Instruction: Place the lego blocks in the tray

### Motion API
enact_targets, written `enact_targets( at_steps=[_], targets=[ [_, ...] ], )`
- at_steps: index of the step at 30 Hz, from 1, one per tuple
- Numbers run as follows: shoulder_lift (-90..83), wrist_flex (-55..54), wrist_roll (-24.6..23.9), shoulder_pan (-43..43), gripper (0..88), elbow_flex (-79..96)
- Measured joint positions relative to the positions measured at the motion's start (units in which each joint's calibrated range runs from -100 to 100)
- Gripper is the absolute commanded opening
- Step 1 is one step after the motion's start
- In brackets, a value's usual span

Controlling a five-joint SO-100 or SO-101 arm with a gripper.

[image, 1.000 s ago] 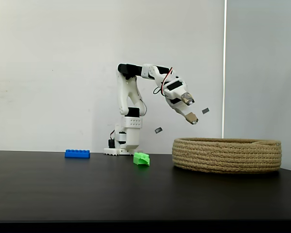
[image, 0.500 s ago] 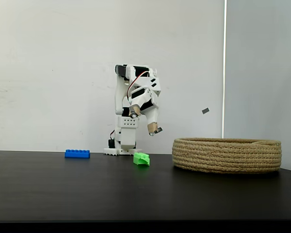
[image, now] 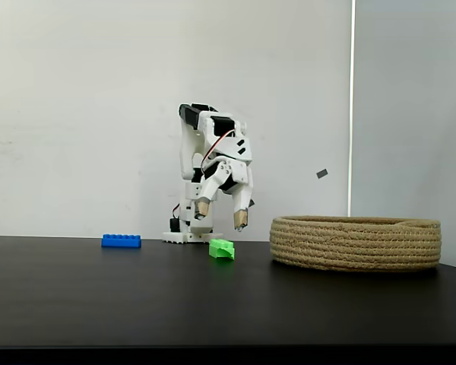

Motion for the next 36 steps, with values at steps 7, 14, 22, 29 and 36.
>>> enact_targets(
  at_steps=[7,14,22,29,36],
  targets=[
    [3.3,-4.2,0.0,0.9,31.0,1.1],
    [3.3,-8.9,0.0,0.8,31.0,4.9],
    [3.3,-16.3,0.0,0.8,30.5,12.3],
    [3.3,-19.1,0.8,0.8,30.2,13.9],
    [3.3,-19.9,1.7,1.1,20.8,14.6]
  ],
)
